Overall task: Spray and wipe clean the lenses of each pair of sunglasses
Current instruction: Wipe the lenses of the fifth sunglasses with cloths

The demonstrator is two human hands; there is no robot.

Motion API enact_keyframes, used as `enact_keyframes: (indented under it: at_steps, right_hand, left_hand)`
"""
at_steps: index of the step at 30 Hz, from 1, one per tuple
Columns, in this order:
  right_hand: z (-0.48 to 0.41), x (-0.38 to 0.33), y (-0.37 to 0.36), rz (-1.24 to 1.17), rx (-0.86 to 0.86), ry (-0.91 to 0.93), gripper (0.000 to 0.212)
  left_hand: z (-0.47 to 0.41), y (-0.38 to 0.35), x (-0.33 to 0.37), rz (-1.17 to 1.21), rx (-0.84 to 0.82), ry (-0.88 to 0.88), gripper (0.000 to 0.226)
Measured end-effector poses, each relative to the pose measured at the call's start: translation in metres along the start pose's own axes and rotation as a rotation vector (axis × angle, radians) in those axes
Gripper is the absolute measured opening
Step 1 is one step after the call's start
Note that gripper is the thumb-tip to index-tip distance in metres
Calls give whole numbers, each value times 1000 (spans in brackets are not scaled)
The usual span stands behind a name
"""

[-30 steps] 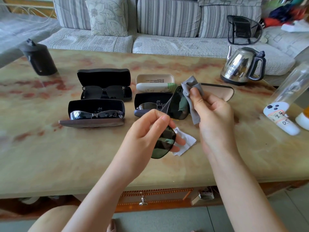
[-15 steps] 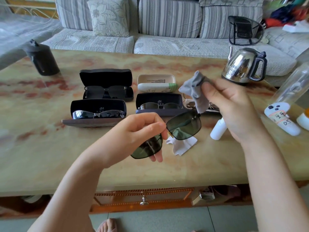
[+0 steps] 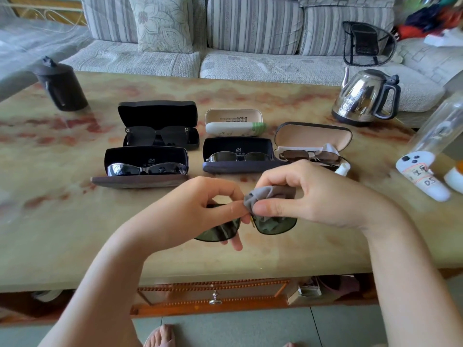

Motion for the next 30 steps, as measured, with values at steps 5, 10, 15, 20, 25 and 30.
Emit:
enact_keyframes:
  at_steps: [5,10,15,20,25,30]
  right_hand:
    - [-3,0,-13,61,-63,-22,11]
    - [-2,2,1,-14,-23,53,12]
    - [-1,16,16,-213,-47,96,17]
    - [-2,18,22,-345,2,137,19]
    - [-13,23,24,-488,80,119,15]
    - [-17,57,58,-540,495,-20,19]
  left_hand:
    - [3,-3,-6,-19,-30,8,17]
    - [0,-1,-7,47,25,-16,24]
    - [0,8,-3,93,104,-61,28]
    - [1,16,0,157,177,-87,30]
    - [4,21,-5,127,252,-69,26]
    - [11,41,0,191,404,-95,26]
Point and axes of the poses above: each hand's wrist, its own z-axis away from the middle knuckle, its own y-axis out of the back of the hand, x = y × z, the point moved 10 cm from there along -z, towards the middle knuckle, and after that the axes turned 14 degrees about -y, right-handed, at the moved point
